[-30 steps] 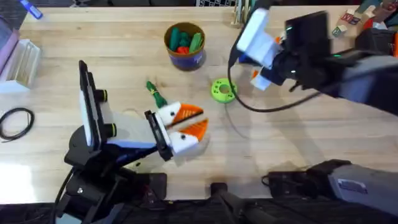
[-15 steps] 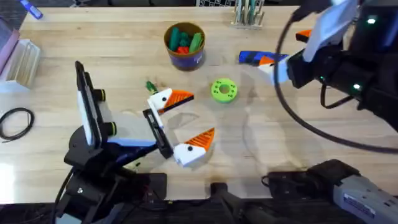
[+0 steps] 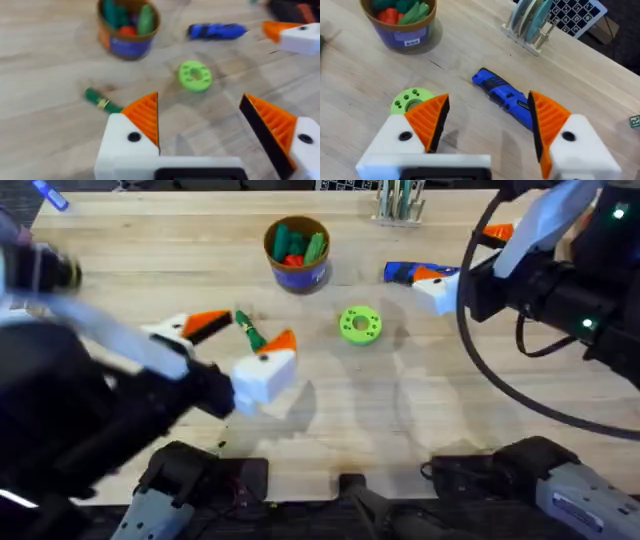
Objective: Pick up the gripper from the table and insert it into the empty holder that is missing its gripper. Then pick up a screw, insert it into the mounting hole, and use the screwdriver to tighten it. Finally, clean up the table by picking up the vegetable and placing it into the bucket.
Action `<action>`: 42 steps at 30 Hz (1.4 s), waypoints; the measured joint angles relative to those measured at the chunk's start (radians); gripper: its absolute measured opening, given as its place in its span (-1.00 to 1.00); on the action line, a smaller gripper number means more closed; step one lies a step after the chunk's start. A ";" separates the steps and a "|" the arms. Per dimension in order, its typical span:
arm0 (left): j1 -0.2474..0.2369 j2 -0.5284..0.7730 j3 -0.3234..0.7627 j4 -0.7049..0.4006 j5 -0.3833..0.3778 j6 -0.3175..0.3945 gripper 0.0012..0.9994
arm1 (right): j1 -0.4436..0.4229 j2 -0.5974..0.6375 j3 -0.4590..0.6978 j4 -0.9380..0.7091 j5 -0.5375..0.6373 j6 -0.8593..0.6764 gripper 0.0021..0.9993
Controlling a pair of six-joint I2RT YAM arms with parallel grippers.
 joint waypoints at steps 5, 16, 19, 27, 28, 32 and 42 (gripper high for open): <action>0.000 0.274 0.236 -0.208 -0.128 -0.006 0.97 | 0.000 0.000 0.000 0.000 0.000 0.000 0.85; 0.004 0.678 0.437 -0.262 -0.051 -0.029 0.97 | 0.000 0.000 0.000 0.035 0.000 0.000 0.86; 0.030 0.755 0.437 -0.300 -0.093 -0.158 0.97 | 0.000 0.000 0.000 0.033 0.000 0.000 0.86; 0.077 1.017 0.437 -0.293 -0.223 -0.500 0.97 | 0.000 0.000 0.000 0.033 0.000 0.000 0.87; 0.077 1.044 0.437 -0.283 -0.236 -0.525 0.97 | 0.000 0.000 0.000 0.033 0.000 0.000 0.87; 0.077 1.170 0.437 -0.217 -0.281 -0.598 0.97 | 0.000 0.000 0.000 0.033 0.000 0.000 0.86; 0.096 1.393 0.437 -0.088 -0.342 -0.650 0.74 | 0.000 0.000 0.000 0.033 0.000 0.000 0.86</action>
